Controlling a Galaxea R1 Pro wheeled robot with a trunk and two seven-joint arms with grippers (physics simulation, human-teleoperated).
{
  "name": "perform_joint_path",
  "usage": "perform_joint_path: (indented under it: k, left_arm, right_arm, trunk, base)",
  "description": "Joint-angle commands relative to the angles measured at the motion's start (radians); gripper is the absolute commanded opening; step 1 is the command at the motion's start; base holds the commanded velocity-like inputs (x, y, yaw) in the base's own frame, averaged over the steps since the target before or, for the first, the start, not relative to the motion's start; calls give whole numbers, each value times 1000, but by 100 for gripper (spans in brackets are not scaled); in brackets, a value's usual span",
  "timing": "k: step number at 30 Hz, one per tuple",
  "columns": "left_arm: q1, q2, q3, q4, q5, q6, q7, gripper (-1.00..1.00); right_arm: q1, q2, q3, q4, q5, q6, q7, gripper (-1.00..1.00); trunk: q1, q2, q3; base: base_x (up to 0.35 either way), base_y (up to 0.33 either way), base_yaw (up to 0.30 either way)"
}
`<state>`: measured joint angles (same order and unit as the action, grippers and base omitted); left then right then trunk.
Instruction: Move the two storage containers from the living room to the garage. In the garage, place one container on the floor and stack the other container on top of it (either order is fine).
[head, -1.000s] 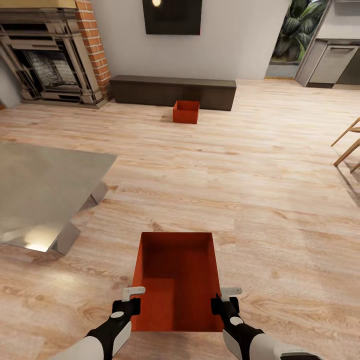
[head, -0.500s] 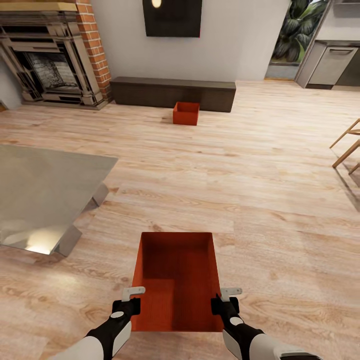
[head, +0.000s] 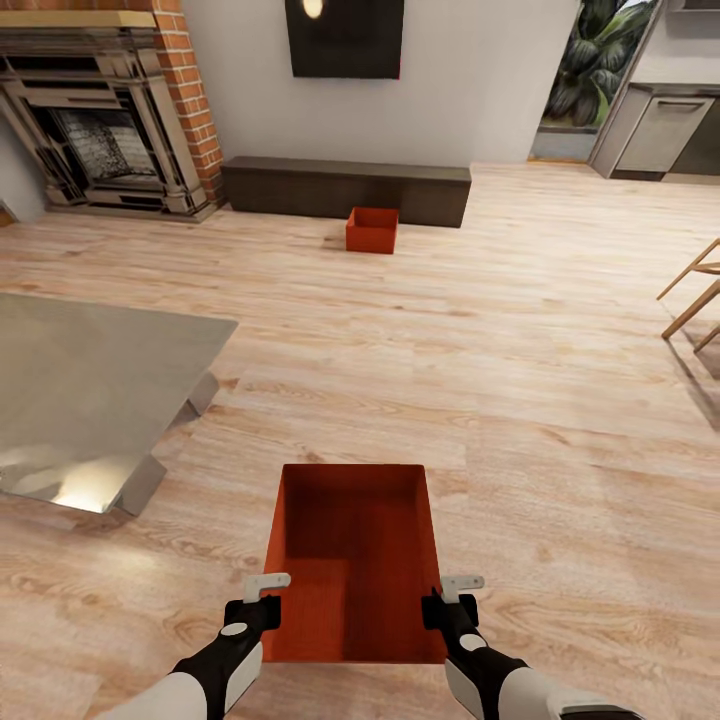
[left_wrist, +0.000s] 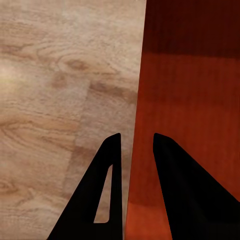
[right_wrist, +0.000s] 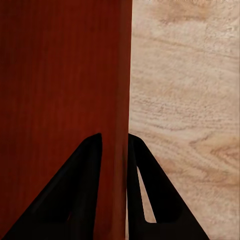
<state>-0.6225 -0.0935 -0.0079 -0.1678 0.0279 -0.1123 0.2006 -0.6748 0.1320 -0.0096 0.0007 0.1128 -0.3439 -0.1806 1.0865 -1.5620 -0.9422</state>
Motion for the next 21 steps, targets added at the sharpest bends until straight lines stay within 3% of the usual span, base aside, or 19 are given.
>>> perform_joint_path:
  k: [1, 21]
  left_arm:
    - [0, 3, 12, 2, 3, -4, 8, -100]
    - [0, 3, 12, 2, 4, -4, 8, -100]
  right_arm:
    - [-1, 0, -20, -1, 8, -3, -8, -100]
    - [-1, 1, -20, -1, 9, -4, -7, -100]
  trunk:
    - [-4, 7, 3]
    - [-81, 147, 65]
  base:
    - [0, 0, 0]
    - [0, 0, 0]
